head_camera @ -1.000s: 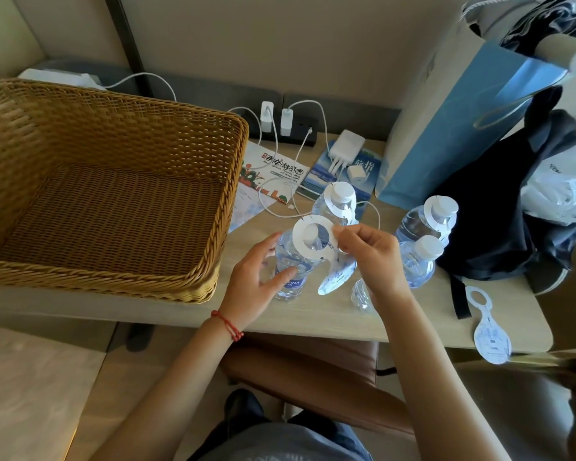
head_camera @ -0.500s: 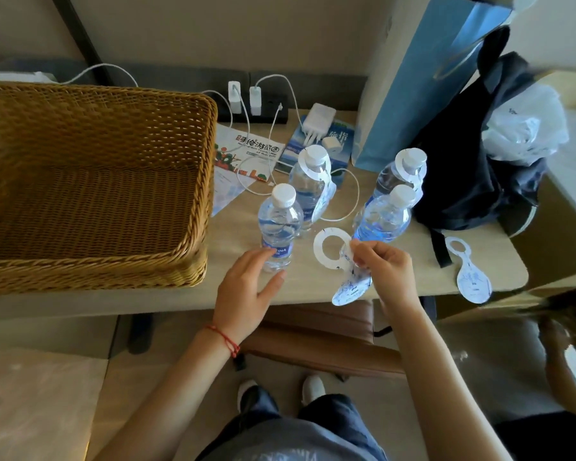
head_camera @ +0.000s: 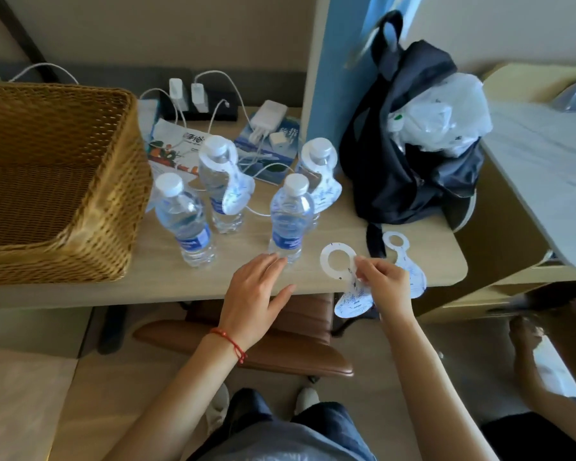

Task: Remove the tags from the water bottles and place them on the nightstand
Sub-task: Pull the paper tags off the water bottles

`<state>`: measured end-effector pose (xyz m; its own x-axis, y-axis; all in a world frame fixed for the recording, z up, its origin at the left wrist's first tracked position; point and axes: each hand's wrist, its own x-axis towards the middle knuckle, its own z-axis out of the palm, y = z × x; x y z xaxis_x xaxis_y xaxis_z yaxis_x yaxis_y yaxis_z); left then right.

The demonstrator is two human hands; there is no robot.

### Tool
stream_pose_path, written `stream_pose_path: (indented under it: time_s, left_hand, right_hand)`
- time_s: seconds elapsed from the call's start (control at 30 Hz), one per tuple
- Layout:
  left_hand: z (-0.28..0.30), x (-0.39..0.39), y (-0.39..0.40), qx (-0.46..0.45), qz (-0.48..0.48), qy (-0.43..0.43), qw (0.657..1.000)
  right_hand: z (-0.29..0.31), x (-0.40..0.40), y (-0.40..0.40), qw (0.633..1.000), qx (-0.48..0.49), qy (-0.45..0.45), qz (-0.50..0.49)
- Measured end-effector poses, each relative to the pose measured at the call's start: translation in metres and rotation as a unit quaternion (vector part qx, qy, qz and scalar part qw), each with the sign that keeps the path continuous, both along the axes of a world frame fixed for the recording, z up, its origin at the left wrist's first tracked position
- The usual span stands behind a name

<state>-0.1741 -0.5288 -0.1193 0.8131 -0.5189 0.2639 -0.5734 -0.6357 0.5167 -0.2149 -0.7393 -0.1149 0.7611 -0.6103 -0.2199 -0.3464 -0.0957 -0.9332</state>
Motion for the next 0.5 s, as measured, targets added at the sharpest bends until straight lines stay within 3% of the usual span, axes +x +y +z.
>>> stream_pose_path:
  time_s: [0.5]
  left_hand:
    - [-0.016, -0.014, -0.111, 0.047, 0.012, 0.033, 0.998]
  right_hand:
    - [-0.033, 0.015, -0.137, 0.992, 0.0, 0.094, -0.083]
